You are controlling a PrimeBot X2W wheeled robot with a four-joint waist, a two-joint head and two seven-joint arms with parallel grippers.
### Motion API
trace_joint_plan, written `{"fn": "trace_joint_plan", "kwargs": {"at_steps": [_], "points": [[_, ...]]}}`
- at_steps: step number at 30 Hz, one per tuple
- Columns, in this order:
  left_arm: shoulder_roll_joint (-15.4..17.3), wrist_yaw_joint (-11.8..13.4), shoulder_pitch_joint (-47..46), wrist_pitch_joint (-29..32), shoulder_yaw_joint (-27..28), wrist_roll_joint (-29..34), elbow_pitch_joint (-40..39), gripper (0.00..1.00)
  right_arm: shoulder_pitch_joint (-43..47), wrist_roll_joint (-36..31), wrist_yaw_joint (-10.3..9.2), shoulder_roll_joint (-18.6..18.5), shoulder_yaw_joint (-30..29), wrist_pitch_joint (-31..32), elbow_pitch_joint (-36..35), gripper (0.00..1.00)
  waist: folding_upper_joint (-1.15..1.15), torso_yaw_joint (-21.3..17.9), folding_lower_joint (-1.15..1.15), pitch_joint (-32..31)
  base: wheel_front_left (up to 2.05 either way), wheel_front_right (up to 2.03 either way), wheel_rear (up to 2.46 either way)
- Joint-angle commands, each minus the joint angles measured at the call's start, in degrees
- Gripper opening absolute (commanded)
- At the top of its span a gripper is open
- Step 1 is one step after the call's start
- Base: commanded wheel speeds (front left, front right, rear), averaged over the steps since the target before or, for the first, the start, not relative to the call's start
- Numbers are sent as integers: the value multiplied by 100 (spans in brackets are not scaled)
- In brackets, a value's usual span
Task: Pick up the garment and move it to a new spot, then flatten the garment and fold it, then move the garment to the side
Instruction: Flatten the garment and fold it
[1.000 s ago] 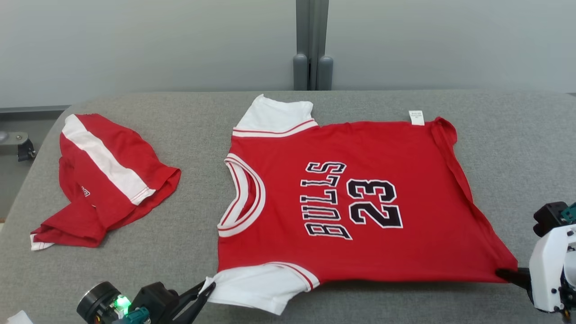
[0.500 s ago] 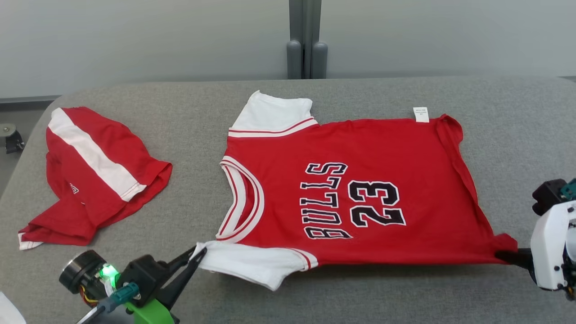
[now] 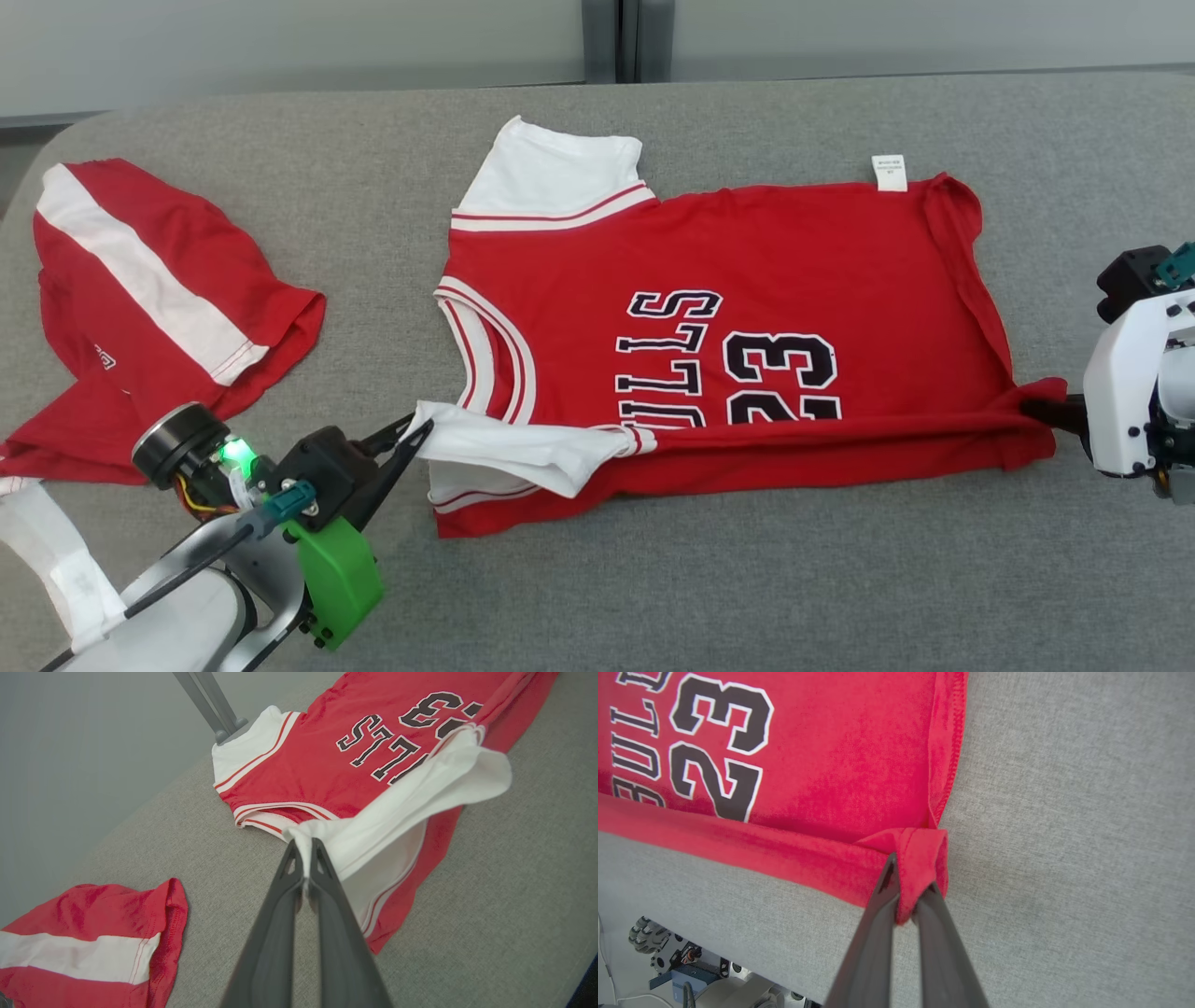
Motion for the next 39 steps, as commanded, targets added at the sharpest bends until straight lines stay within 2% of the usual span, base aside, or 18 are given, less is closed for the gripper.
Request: {"fn": "trace_joint_plan", "kwargs": {"at_steps": [1,12,13,14,15,16,17,22,28,34,37,39], "points": [[-36,-22,-154,-51,-56,77,87,0,-87,-80,-10,61,-44,21,99,0,0,-35,0,208,0,0,0],[-325,-93,-783,-351,-313,127,899,0,-414,-514,-10,531,-236,-14,539,0,0,-9,0,609,0,0,0],[-359,-95,-834,-362,-312,96,982,0,-459,-614,-10,543,-250,-108,558,56,0,-4,0,627,0,0,0],[-384,-98,-870,-387,-315,83,1044,0,-467,-656,-10,571,-265,-151,600,89,0,-2,0,637,0,0,0],[-410,-100,-907,-402,-332,70,1113,49,-454,-694,-10,609,-265,-173,636,100,0,2,0,641,0,0,0],[-433,-101,-931,-410,-341,61,1169,87,-461,-713,-10,635,-274,-194,643,100,0,3,0,641,0,0,0],[-474,-77,-949,-402,-318,25,1251,100,-495,-765,-9,645,-303,-249,652,100,0,3,0,640,0,0,0],[-629,51,-1109,-511,-224,-14,1501,100,-533,-1080,-9,713,-413,-745,830,100,0,14,0,592,0,0,0],[-823,347,-1073,-880,33,-192,1649,100,-549,-1542,-10,805,-696,-2021,932,100,0,12,0,427,0,0,0],[-1182,1056,-727,-1813,739,-586,1537,100,-240,-2037,-10,1043,-976,-3688,777,100,0,-25,0,150,0,0,0],[-1419,1465,-498,-2040,1123,-677,1445,100,-4,-2401,-10,1203,-1182,-4527,741,100,0,-35,0,1,0,0,0],[-1595,1637,-322,-2097,1343,-680,1322,100,198,-2683,-10,1351,-1344,-4790,666,100,0,-50,0,-104,0,0,0]]}}
